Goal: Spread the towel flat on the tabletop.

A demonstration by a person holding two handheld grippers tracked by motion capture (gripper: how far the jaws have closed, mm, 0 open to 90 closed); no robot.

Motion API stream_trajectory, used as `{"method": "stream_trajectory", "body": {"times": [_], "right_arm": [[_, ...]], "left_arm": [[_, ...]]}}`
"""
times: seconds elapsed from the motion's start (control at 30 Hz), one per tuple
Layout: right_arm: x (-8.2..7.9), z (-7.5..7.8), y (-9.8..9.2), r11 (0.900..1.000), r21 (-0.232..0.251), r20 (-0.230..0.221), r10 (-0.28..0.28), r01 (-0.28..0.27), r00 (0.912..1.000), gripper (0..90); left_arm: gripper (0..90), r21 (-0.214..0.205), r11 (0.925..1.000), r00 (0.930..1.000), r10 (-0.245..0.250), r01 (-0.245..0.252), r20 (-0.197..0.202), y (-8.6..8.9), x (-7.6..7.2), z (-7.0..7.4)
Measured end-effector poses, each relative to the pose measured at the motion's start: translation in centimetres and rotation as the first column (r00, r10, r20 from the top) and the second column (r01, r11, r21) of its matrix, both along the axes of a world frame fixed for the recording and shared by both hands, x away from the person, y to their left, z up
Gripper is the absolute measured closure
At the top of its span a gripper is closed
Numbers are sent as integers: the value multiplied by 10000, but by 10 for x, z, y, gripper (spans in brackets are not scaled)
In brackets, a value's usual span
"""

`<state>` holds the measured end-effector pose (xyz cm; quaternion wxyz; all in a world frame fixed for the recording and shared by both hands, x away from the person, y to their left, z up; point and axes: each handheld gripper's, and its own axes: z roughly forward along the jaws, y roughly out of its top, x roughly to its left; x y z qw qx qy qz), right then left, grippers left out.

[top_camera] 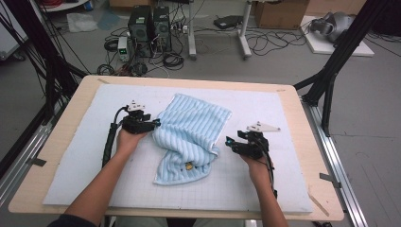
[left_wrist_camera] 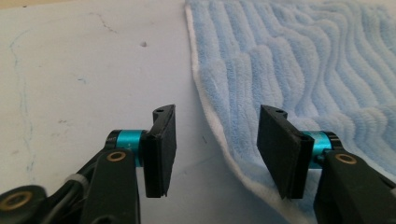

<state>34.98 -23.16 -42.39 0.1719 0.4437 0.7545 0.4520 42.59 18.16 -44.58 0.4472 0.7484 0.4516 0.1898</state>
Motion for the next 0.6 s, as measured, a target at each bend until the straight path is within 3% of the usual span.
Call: {"method": "stream_trajectory", "body": {"times": [0.07,0.23,0.3,0.33,0.37,0.4,0.5,0.53,0.6], "right_arm": [[17,-4,12,9991,-370,-188,218,-224,9996,413],[55,-21,40,9902,-1280,-1237,405,-564,9915,465],[63,-23,47,9815,-1816,-880,454,-608,9951,567],[67,-22,48,9774,-1991,-814,565,-717,9951,666],[70,-21,50,9704,-2256,-666,730,-863,9951,823],[71,-21,53,9573,-2783,-399,699,-783,9968,847],[83,-17,56,9369,-3478,-275,294,-372,9992,861],[88,-16,55,9335,-3583,-174,100,-156,9998,860],[98,-11,52,9395,-3404,53,-379,374,9993,860]], "left_arm": [[455,-185,9998,9996,-120,125,246,5,-7,3],[450,-337,9992,9990,-187,201,416,12,-15,6],[450,-325,9992,9988,-219,234,442,13,-16,6],[450,-404,9989,9987,-228,247,466,14,-18,7],[450,-405,9988,9985,-241,261,483,14,-19,7],[450,-388,9988,9986,-264,282,461,14,-20,7],[449,-344,9987,9985,-375,388,387,13,-21,7],[449,-310,9985,9983,-437,448,375,12,-22,8],[448,-300,9981,9980,-534,545,352,10,-23,8]]}}
